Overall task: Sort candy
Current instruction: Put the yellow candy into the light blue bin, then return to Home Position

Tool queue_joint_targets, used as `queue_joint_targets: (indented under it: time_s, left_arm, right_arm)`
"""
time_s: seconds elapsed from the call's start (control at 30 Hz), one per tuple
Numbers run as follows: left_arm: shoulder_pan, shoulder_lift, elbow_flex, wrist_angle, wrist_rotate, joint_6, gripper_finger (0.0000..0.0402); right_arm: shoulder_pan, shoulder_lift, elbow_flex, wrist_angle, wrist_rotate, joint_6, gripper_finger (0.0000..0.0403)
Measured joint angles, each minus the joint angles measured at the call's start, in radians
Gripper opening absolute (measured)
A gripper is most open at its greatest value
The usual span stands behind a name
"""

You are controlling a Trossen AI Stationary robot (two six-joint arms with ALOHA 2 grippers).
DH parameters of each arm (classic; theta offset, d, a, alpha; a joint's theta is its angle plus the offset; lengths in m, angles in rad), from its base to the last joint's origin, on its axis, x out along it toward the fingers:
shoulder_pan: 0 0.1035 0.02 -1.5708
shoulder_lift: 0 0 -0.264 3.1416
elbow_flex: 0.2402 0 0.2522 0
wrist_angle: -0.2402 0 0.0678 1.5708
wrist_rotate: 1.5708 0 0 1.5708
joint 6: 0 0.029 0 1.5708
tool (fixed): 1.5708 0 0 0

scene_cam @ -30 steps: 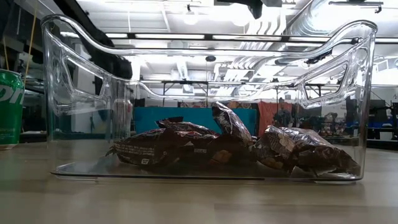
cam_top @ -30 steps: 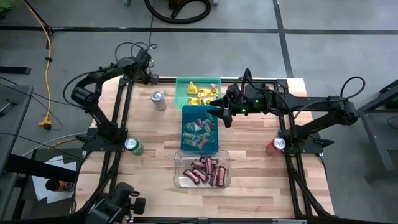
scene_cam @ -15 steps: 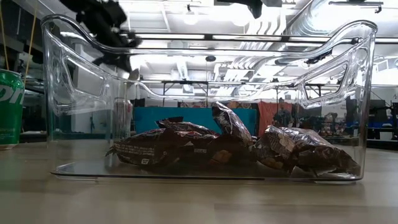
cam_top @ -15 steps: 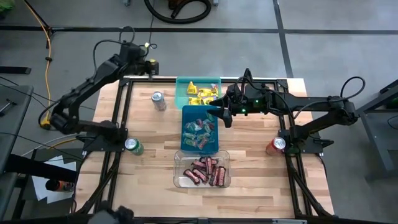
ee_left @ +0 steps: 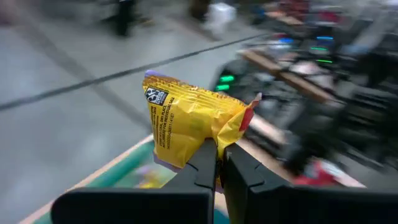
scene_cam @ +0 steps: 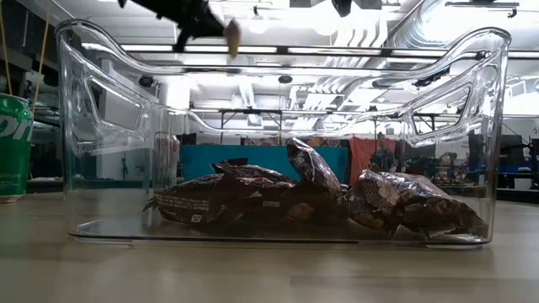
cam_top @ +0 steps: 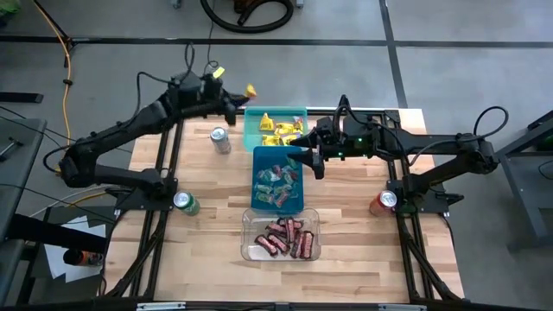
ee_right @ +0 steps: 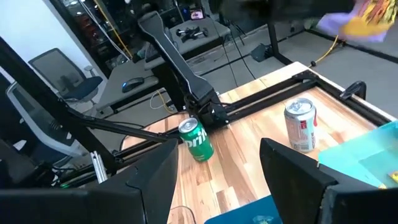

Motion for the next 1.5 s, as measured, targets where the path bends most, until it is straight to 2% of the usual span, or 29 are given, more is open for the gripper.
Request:
queue_joint_targets:
  time_s: [0.13, 0.23, 0.4, 0.5, 0.8, 1.07, 1.23, 1.4, 1.5]
  left_arm:
    - [-0.095, 0.002, -0.087, 0.179, 0.079, 0.026, 0.0]
    - [-0.137, 0.003, -0.207, 0.355, 0.077, -0.023, 0.0]
    - [-0.14, 0.004, -0.426, 0.613, 0.071, -0.149, 0.0]
    - [-0.118, 0.004, -0.489, 0.704, 0.067, -0.186, 0.0]
    - [-0.083, 0.007, -0.491, 0.709, 0.018, -0.108, 0.0]
    - [-0.137, 0.023, -0.491, 0.705, 0.0, -0.033, 0.0003]
    - [-0.173, 0.072, -0.491, 0.706, -0.086, 0.006, 0.002]
    - [-0.174, 0.121, -0.491, 0.711, -0.191, 0.039, 0.0042]
    - [-0.165, 0.143, -0.491, 0.713, -0.221, 0.042, 0.0056]
  right_arm:
    - [0.0, -0.016, 0.001, 0.002, -0.021, -0.026, 0.0222]
    - [0.0, -0.031, 0.002, 0.002, -0.024, -0.036, 0.0222]
    - [0.0, -0.05, 0.002, 0.002, -0.023, -0.048, 0.0222]
    - [-0.001, -0.05, 0.002, 0.0, -0.023, -0.048, 0.0222]
    - [-0.004, -0.05, 0.002, 0.001, 0.011, -0.048, 0.0222]
    - [-0.004, -0.05, 0.002, 0.001, 0.03, -0.045, 0.0222]
    - [-0.004, -0.05, 0.001, 0.001, 0.03, -0.045, 0.0222]
    - [-0.004, -0.05, 0.001, 0.001, 0.031, -0.04, 0.0222]
    - [-0.004, -0.049, 0.001, 0.001, 0.031, -0.038, 0.0222]
